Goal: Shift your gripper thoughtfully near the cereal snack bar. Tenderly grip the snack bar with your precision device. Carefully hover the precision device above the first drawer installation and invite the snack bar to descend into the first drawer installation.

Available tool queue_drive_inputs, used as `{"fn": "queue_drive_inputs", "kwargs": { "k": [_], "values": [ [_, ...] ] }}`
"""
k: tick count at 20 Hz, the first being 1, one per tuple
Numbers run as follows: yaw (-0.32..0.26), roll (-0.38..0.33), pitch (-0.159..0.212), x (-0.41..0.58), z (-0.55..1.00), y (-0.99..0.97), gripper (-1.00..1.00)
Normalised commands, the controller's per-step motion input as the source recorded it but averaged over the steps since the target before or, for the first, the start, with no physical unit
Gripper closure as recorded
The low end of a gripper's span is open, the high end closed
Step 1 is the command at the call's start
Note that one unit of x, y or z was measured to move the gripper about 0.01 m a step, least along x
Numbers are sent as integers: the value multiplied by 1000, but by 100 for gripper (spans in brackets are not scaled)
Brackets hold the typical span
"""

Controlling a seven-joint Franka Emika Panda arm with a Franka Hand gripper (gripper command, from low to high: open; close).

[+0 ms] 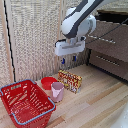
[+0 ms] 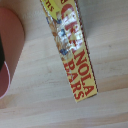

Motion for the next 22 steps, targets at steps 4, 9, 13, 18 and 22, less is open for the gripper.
{"fn": "queue_drive_inputs", "kwargs": {
  "k": [4,9,13,18,22],
  "values": [
    [101,-21,-4,119,-321,-149,-100],
    [119,-55,-9,100,-335,-66,-100],
    [122,-114,-18,19,-356,39,-100],
    [113,-114,-36,4,-353,22,-100],
    [100,-92,25,130,-310,-22,100]
  ]
}}
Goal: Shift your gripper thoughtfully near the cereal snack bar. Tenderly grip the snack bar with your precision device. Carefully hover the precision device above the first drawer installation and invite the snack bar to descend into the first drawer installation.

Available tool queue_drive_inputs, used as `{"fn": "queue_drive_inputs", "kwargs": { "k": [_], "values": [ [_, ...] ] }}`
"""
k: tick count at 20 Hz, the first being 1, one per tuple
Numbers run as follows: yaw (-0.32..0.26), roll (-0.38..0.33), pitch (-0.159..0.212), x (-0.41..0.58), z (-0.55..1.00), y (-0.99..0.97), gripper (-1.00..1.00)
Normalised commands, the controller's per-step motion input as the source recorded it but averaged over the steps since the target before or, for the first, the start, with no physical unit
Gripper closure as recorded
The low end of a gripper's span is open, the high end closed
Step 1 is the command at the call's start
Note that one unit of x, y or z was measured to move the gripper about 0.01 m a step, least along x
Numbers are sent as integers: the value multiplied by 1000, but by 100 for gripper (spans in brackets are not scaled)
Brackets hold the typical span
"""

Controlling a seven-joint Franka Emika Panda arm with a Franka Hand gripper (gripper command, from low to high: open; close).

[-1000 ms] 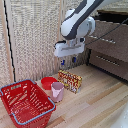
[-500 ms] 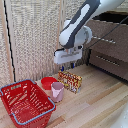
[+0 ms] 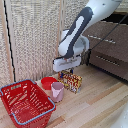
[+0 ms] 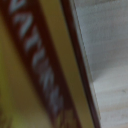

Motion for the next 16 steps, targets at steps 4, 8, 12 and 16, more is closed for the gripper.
{"fn": "queue_drive_inputs", "kwargs": {
  "k": [4,8,12,16],
  "values": [
    [3,-11,33,57,-46,24,100],
    [0,-5,1,0,0,18,100],
    [0,-23,3,10,49,60,100],
    [0,-39,27,6,153,83,100]
  ]
}}
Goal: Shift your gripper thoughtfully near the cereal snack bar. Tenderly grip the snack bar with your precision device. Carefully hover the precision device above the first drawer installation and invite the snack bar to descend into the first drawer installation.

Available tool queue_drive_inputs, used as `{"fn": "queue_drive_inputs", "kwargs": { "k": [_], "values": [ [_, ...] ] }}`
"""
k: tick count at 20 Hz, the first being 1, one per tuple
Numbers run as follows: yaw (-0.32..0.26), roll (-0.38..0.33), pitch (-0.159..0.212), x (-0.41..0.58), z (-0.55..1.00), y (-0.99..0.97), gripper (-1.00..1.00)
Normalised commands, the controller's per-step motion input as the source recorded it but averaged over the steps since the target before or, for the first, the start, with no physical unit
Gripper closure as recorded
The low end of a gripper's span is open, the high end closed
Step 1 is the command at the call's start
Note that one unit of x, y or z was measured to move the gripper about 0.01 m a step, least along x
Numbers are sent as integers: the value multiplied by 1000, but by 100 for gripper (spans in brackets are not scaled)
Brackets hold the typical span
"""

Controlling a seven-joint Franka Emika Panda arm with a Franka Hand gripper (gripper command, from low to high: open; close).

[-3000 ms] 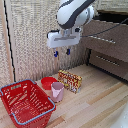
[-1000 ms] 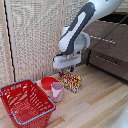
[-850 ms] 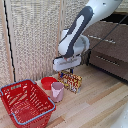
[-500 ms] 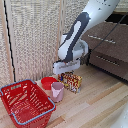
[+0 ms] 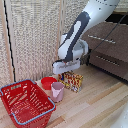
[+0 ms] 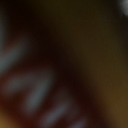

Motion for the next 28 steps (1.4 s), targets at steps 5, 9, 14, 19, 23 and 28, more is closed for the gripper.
{"fn": "queue_drive_inputs", "kwargs": {
  "k": [5,9,14,19,23,28],
  "values": [
    [6,-7,50,36,214,43,100],
    [0,-9,32,79,499,6,100],
    [44,-3,78,289,813,0,100],
    [82,-9,88,414,987,0,100],
    [95,-14,47,496,1000,0,100],
    [38,-34,35,481,1000,0,100]
  ]
}}
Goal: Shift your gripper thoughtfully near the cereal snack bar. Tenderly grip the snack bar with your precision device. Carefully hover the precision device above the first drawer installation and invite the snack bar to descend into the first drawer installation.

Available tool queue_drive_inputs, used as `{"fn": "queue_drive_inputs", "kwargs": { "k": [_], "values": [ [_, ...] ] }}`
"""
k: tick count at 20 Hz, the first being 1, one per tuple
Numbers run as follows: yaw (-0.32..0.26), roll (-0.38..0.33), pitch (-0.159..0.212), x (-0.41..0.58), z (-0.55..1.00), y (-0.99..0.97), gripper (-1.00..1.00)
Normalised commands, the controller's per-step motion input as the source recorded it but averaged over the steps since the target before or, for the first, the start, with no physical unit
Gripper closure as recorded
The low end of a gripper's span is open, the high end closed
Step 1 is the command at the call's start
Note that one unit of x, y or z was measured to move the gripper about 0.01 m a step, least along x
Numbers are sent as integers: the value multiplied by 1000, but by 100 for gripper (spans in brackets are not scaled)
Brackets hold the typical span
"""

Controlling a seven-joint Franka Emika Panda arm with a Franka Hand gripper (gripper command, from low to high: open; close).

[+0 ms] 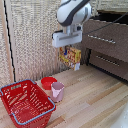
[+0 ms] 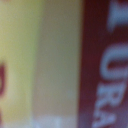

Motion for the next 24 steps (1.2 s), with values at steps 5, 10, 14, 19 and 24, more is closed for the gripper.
{"fn": "queue_drive_inputs", "kwargs": {
  "k": [5,10,14,19,24],
  "values": [
    [0,-68,77,466,955,2,100],
    [-30,-75,43,477,1000,17,100],
    [-42,-76,64,436,996,4,100],
    [-59,-68,61,510,997,4,100],
    [-5,-71,58,458,969,-119,100]
  ]
}}
